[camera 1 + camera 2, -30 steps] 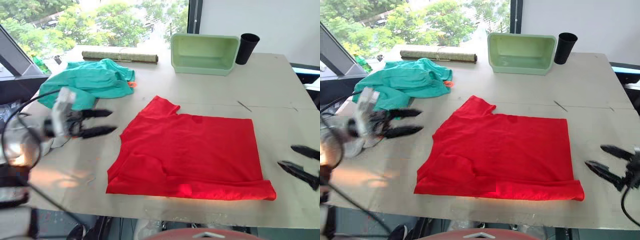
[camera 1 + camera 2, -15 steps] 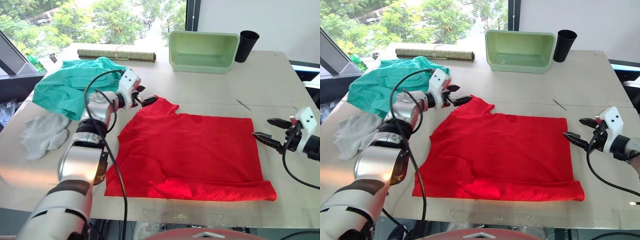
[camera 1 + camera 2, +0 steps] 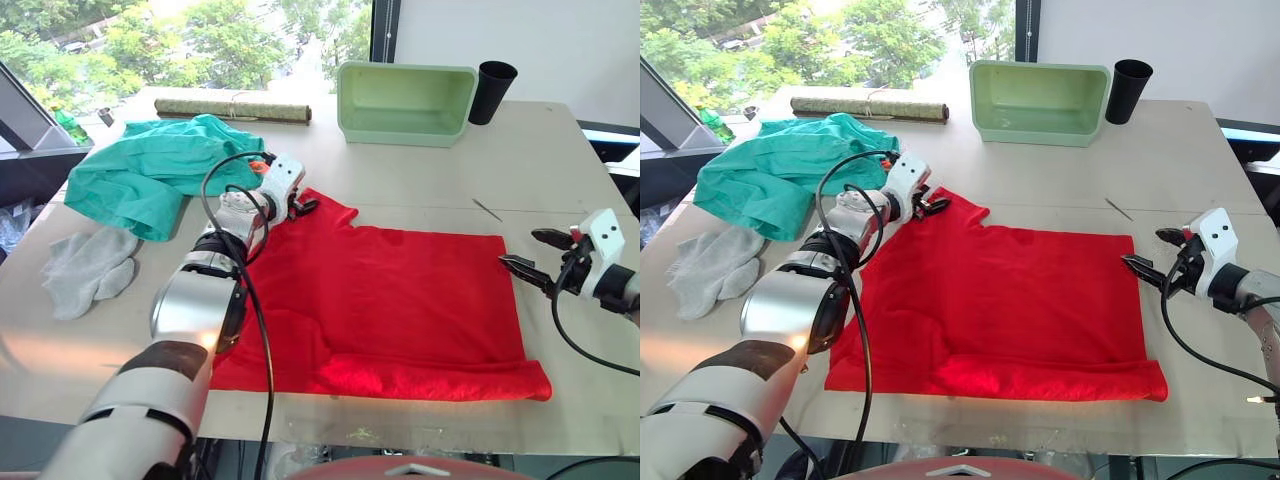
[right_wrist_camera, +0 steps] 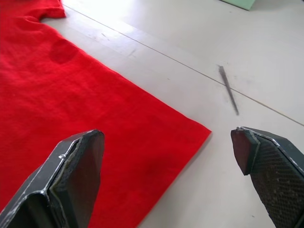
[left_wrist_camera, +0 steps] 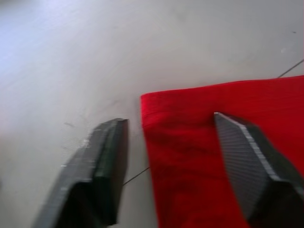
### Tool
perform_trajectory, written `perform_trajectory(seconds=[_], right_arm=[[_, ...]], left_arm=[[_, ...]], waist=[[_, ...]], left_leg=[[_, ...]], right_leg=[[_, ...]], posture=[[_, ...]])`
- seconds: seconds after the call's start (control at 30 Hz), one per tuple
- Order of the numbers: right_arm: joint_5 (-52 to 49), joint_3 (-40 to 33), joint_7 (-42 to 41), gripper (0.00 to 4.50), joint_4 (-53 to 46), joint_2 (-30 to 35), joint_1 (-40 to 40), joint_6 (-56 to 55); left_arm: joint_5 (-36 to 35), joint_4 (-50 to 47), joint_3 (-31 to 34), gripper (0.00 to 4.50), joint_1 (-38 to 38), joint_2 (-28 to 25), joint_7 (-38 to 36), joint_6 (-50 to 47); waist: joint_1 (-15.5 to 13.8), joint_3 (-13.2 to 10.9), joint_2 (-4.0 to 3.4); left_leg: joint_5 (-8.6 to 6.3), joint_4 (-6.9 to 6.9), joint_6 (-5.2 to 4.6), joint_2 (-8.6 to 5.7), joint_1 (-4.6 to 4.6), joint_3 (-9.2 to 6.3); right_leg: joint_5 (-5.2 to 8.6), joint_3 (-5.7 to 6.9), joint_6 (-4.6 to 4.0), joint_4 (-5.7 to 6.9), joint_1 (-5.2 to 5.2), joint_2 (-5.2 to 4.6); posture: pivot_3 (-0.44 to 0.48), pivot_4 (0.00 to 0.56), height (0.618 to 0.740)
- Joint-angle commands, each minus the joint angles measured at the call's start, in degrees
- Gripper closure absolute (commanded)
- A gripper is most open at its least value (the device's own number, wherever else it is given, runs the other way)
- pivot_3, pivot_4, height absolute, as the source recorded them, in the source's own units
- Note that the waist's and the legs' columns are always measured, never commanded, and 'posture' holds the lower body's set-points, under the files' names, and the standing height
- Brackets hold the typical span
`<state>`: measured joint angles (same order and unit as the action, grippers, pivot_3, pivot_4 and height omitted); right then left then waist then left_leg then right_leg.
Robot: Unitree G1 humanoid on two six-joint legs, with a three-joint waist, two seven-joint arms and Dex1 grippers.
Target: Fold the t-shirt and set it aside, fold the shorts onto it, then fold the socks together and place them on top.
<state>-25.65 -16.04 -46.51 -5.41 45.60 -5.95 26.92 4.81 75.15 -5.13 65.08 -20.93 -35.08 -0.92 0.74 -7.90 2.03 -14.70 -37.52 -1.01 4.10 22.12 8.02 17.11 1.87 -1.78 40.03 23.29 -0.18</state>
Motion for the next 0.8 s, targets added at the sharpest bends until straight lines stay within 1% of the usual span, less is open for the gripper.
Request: perform_trajectory(seconds=[0.03, 0.1, 0.13, 0.17, 0.33, 0.5, 0.67, 0.8], right_arm=[[0.76, -0.97, 0.42, 0.0, 0.78, 0.01, -1.12, -1.68], [1.38, -0.62, 0.34, 0.0, 1.83, 0.04, -1.65, -2.27], [1.71, -0.36, 0.29, 0.0, 2.53, 0.05, -2.1, -2.59], [2.0, -0.14, 0.18, 0.0, 3.15, 0.05, -2.53, -2.86], [3.68, 1.83, -0.57, 0.0, 6.12, -0.44, -5.22, -4.21], [4.7, 4.45, -1.19, 0.0, 10.32, -2.22, -8.49, -4.82], [5.08, 5.37, -1.63, 0.0, 20.14, -4.98, -14.81, -5.37], [6.49, 6.99, -5.25, 0.0, 29.73, -5.09, -19.69, -7.76]], left_arm=[[1.7, 0.86, -0.1, 3.2, 0.45, -0.09, -0.78, -0.83], [1.93, 0.87, 0.06, 3.87, 0.35, -0.19, -1.56, -1.23], [1.96, 0.86, 0.23, 4.34, 0.28, -0.32, -1.91, -1.46], [1.95, 0.85, 0.39, 4.46, 0.22, -0.44, -2.13, -1.62], [1.16, 0.39, 1.7, 4.46, -0.36, -1.39, -3.24, -1.01], [0.61, -0.34, 2.95, 4.46, -1.23, -1.94, -6.24, 0.95], [1.18, -0.46, 3.1, 4.46, -1.92, -2.14, -7.05, 1.78], [1.61, -0.58, 2.69, 4.46, -2.18, -1.99, -7.54, 2.38]], waist=[[0.02, 0.0, 0.0], [0.04, 0.0, -0.01], [0.05, 0.01, -0.02], [0.07, 0.01, -0.02], [0.17, 0.02, -0.03], [0.22, 0.01, -0.03], [0.19, 0.01, -0.03], [0.25, 0.01, -0.04]], left_leg=[[0.0, 0.0, 0.01, 0.0, -0.02, 0.01], [0.02, 0.0, 0.03, 0.0, -0.04, 0.01], [0.02, 0.0, 0.04, 0.0, -0.05, 0.02], [0.02, 0.0, 0.04, 0.0, -0.06, 0.03], [0.03, 0.0, 0.06, 0.01, -0.07, 0.07], [0.05, -0.01, 0.08, 0.04, -0.08, 0.14], [0.05, -0.05, 0.08, 0.05, -0.08, 0.2], [0.05, -0.1, 0.08, 0.05, -0.09, 0.23]], right_leg=[[0.0, 0.0, 0.0, 0.02, 0.0, 0.0], [0.0, -0.01, 0.0, 0.06, 0.0, 0.0], [0.0, -0.02, 0.0, 0.07, 0.0, 0.0], [0.0, -0.02, 0.0, 0.08, 0.0, 0.0], [0.0, -0.06, 0.0, 0.07, 0.0, 0.01], [0.0, -0.11, 0.0, 0.07, 0.0, 0.03], [0.0, -0.13, -0.01, 0.08, 0.0, 0.02], [0.0, -0.16, -0.01, 0.1, 0.0, 0.02]], posture=[[0.0, 0.15, 0.735], [0.0, 0.15, 0.735], [0.0, 0.15, 0.735], [0.0, 0.15, 0.735], [0.0, 0.15, 0.735], [0.0, 0.15, 0.735], [0.0, 0.15, 0.735], [0.0, 0.15, 0.735]])
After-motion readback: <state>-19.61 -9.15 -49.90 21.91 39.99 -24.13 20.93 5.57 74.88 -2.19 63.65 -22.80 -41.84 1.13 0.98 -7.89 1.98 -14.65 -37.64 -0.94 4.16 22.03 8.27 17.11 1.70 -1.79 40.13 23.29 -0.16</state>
